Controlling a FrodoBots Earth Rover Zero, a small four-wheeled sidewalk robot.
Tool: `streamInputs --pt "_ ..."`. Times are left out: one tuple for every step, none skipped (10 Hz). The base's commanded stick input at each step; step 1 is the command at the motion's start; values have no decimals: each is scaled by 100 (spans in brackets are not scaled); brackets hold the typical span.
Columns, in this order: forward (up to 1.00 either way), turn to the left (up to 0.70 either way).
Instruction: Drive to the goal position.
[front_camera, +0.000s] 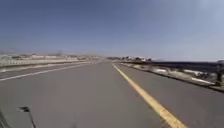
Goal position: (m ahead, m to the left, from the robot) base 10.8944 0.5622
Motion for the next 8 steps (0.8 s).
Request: streamInputs --pt "100 0" --pt "100 0" --pt "100 0" --pt "100 0" --pt "100 0" --pt "100 0" --pt "100 0" --pt "100 0"
